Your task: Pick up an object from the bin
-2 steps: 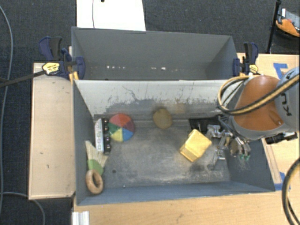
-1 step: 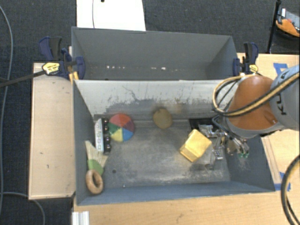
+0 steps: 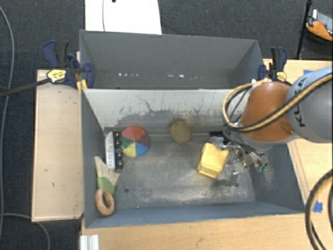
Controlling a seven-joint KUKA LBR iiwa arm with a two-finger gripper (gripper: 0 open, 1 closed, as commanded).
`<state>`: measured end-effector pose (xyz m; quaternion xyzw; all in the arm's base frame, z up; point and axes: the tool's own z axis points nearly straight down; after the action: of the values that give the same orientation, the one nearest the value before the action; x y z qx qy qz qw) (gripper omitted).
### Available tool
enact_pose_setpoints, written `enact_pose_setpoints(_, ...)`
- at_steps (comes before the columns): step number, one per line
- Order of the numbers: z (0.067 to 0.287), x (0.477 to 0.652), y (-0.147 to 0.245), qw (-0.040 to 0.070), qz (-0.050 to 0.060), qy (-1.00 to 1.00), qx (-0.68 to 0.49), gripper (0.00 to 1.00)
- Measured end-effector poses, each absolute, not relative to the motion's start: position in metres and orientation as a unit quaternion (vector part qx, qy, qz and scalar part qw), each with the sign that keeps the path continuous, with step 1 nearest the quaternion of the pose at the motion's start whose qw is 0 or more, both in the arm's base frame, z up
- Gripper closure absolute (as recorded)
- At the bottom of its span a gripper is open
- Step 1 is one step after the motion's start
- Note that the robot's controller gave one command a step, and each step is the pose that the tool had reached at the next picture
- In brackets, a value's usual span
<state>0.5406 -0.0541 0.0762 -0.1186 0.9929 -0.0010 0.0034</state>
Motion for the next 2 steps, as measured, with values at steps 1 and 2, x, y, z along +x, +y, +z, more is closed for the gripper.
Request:
enact_pose_setpoints(1, 0.0786, 0.5745, -0.0008, 0.004, 0.001, 0.988, -0.153, 1.0)
enact_pose_setpoints(2, 0.0786, 0.5745, -0.0008, 0.004, 0.001, 0.988, -0.154, 1.0)
